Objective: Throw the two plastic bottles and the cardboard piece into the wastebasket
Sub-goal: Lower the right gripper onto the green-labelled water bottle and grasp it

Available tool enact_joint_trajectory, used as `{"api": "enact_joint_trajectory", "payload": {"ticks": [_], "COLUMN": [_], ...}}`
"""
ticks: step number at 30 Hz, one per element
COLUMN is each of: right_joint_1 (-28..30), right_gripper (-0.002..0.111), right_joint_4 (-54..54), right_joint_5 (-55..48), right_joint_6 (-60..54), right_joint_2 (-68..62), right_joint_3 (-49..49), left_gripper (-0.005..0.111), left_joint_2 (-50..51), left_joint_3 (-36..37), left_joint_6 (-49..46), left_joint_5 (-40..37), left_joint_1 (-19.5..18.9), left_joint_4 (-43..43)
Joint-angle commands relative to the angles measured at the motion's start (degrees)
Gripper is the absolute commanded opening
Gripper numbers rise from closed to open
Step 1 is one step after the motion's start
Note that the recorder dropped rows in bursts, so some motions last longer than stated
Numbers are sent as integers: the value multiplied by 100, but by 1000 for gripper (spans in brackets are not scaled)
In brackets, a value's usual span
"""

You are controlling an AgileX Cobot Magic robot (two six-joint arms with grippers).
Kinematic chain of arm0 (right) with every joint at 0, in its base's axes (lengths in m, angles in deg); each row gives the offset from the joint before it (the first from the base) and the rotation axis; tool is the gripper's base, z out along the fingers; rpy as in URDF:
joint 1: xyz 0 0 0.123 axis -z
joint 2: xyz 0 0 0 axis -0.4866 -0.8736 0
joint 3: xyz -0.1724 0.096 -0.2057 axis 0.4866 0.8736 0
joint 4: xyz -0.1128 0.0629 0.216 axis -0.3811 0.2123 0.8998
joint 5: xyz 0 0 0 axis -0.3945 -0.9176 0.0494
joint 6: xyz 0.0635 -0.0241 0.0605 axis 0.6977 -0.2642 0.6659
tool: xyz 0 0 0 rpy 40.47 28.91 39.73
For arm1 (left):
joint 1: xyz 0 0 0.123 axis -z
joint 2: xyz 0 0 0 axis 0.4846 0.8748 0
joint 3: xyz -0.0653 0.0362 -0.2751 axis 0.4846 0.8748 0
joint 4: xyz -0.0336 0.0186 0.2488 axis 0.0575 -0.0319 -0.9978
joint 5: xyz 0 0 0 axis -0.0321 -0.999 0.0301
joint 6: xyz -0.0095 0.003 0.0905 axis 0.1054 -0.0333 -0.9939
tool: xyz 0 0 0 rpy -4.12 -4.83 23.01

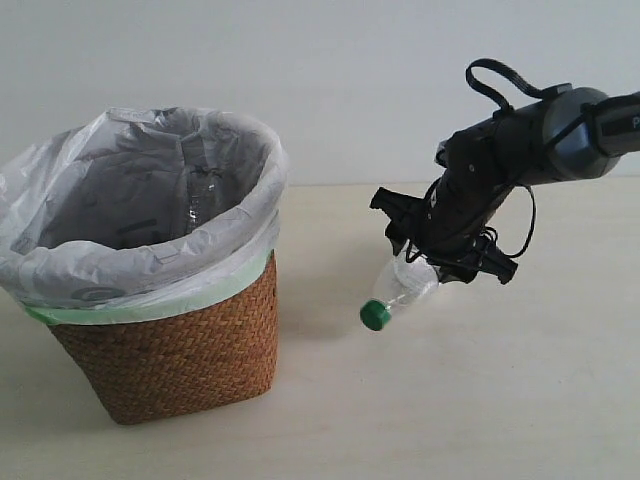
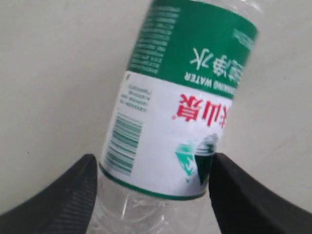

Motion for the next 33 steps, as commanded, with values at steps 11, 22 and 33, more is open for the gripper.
{"api": "enact_joint_trajectory", "payload": {"ticks": [11, 22, 33], "right_joint_1": [-16, -16, -16], "right_gripper": [57, 57, 63], "right_joint_4": [-1, 1, 1], "right_joint_5": [150, -141, -67], "right_joint_6": [-1284, -2216, -2216], "right_joint_2": [-262, -287, -276], "right_joint_3": [22, 22, 12], "left_gripper": [6, 6, 6], "left_joint_2": [-14, -14, -14], "left_joint_3": [17, 17, 17], "left_joint_6": [50, 50, 50], "left_joint_5": [17, 17, 17], "left_joint_1": [-19, -19, -19], "left_joint_4": [-11, -11, -11]}}
